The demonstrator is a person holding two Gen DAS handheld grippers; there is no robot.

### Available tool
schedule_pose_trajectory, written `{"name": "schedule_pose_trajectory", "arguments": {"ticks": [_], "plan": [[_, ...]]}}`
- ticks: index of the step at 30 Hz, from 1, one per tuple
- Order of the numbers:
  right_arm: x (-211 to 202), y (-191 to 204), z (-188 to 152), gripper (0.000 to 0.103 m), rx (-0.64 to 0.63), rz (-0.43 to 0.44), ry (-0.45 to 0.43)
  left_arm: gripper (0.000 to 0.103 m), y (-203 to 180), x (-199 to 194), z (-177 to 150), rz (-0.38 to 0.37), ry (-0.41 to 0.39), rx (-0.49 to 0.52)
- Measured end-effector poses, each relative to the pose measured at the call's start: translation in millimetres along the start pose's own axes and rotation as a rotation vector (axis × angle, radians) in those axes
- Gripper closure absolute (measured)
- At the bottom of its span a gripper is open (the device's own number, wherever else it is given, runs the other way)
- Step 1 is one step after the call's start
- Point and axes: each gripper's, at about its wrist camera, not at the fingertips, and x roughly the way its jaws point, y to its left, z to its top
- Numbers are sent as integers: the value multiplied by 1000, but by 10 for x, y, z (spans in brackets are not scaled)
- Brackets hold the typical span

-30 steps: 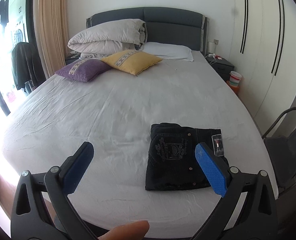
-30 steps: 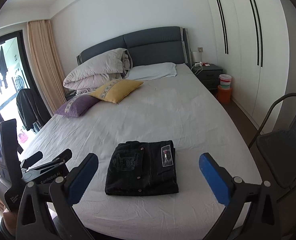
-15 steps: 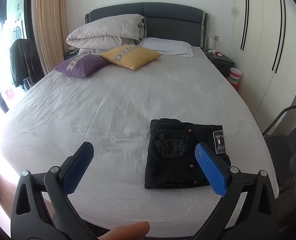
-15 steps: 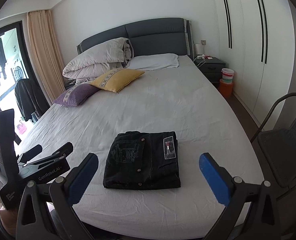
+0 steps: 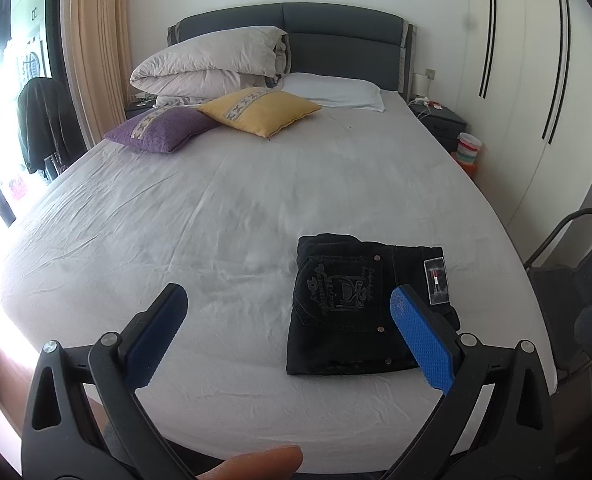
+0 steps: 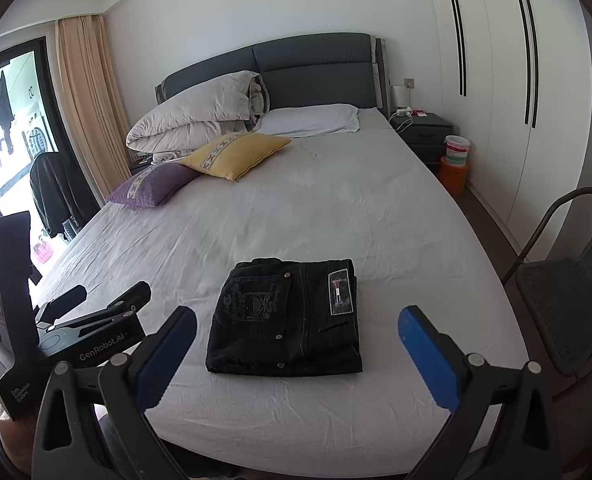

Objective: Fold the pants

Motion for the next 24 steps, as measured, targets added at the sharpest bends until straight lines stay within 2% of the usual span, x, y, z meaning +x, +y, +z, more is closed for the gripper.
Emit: {"name": "schedule_pose_trajectory", "arguments": {"ticks": [24], "plan": [[150,-59,-41,0,-6,-27,66,0,-12,112,-53,3,18,-3]]}}
